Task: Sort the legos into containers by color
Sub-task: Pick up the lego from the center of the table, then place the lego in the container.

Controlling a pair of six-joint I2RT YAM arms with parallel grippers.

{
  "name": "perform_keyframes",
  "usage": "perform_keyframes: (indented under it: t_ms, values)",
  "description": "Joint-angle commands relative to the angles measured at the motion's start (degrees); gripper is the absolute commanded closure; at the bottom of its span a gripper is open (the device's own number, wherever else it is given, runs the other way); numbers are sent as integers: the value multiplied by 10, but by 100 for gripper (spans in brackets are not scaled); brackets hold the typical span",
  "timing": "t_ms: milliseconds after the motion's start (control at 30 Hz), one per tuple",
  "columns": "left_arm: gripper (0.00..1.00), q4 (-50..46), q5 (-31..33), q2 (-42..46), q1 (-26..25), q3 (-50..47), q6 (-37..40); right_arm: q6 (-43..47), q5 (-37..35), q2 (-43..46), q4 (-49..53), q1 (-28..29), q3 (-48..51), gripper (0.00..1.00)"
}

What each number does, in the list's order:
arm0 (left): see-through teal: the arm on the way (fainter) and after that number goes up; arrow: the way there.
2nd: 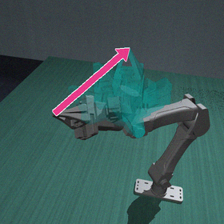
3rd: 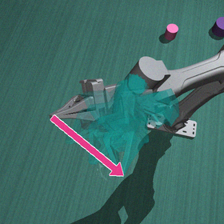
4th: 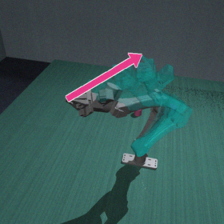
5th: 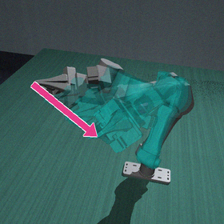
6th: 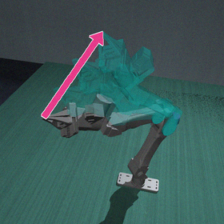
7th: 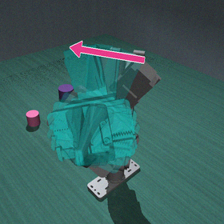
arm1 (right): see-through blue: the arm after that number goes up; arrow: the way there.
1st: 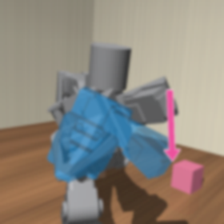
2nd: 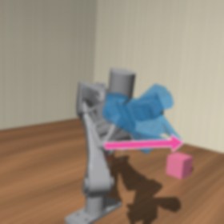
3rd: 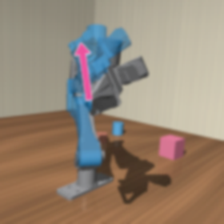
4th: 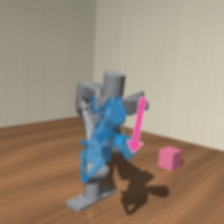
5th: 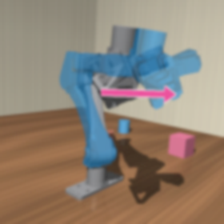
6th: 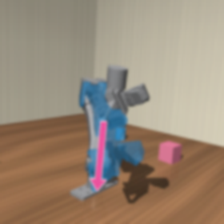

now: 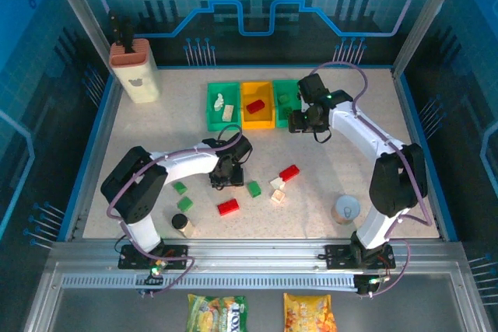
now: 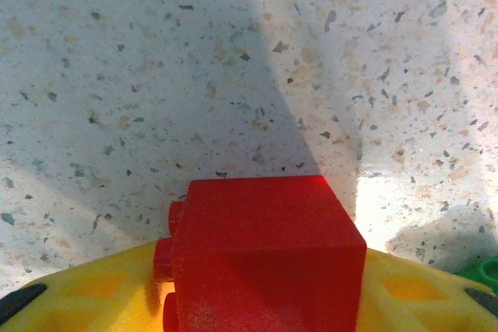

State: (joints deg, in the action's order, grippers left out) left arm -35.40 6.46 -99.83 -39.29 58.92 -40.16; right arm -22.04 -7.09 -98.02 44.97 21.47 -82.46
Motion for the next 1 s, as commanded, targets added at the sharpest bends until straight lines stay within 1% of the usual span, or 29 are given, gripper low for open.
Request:
perform_keyframes:
  t_ms: [0,200,500,667,967]
  values:
    - [50,-15,13,1,-5,17,12,-2,-9,19,12,8,3,45]
    - [54,-19,18,15,-5,23,23,-3,-13,23,15,11,3,46]
    - [55,-43,30,16,-3,82,56,1,-23,33,21,11,6,46]
    - [54,-55,29,-11,10,149,85,2,-29,45,25,10,15,46]
    - [54,-81,16,-92,47,314,144,4,-41,71,35,7,34,46]
